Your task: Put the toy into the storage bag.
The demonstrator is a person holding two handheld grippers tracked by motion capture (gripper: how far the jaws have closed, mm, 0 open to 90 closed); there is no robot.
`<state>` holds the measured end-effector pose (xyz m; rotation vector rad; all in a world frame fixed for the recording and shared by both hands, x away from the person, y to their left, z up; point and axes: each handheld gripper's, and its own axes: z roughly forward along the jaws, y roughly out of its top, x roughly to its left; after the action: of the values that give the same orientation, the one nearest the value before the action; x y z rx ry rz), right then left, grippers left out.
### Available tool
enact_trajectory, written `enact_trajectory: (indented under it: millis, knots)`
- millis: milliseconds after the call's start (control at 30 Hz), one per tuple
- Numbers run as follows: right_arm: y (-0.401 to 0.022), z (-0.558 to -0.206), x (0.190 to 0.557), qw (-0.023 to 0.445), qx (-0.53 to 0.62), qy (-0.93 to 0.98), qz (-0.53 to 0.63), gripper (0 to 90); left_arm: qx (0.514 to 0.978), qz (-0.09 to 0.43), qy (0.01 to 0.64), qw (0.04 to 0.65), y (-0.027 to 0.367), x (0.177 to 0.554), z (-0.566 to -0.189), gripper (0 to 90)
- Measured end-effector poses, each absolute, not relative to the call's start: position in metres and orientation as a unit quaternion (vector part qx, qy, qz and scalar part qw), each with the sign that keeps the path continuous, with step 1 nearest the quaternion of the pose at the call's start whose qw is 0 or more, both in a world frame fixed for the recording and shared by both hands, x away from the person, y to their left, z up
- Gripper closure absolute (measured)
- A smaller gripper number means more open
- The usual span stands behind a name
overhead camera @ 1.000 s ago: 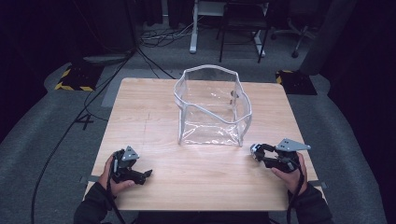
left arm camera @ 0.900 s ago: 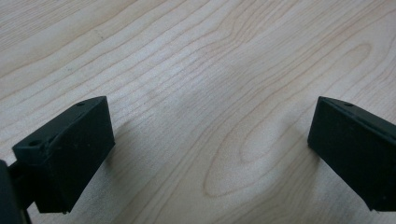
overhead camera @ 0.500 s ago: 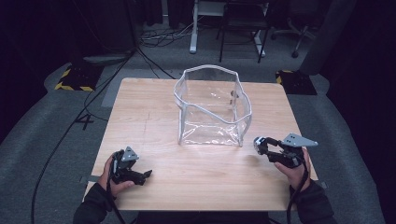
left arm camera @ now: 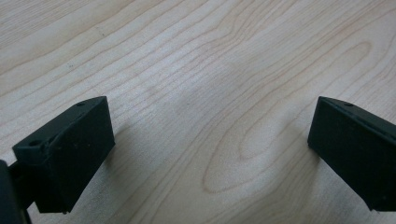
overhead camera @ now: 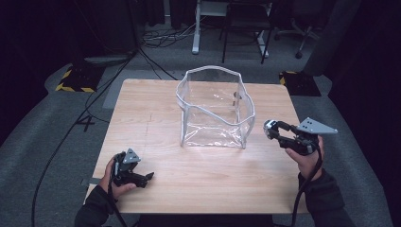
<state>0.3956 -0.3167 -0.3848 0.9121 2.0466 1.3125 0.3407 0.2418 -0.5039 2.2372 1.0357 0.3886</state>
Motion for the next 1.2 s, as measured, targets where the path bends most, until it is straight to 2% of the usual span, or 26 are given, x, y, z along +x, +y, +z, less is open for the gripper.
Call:
enact_trajectory:
  millis: [233, 333, 600, 1200]
  knots:
    - [-0.315, -0.355, 0.404, 0.279, 0.324, 0.754, 0.498, 48.6, 0.85, 0.147, 0.394, 0.318, 0.242, 0.341, -0.504, 0.5]
    - [-0.307, -0.34, 0.407, 0.298, 0.308, 0.758, 0.491, 48.6, 0.85, 0.146, 0.394, 0.317, 0.242, 0.341, -0.504, 0.6]
    - [-0.29, -0.309, 0.415, 0.307, 0.288, 0.755, 0.503, 48.6, 0.85, 0.14, 0.396, 0.317, 0.242, 0.34, -0.504, 0.6]
    - [-0.233, -0.285, 0.443, 0.285, 0.26, 0.775, 0.501, 48.6, 0.85, 0.141, 0.397, 0.318, 0.242, 0.34, -0.504, 0.6]
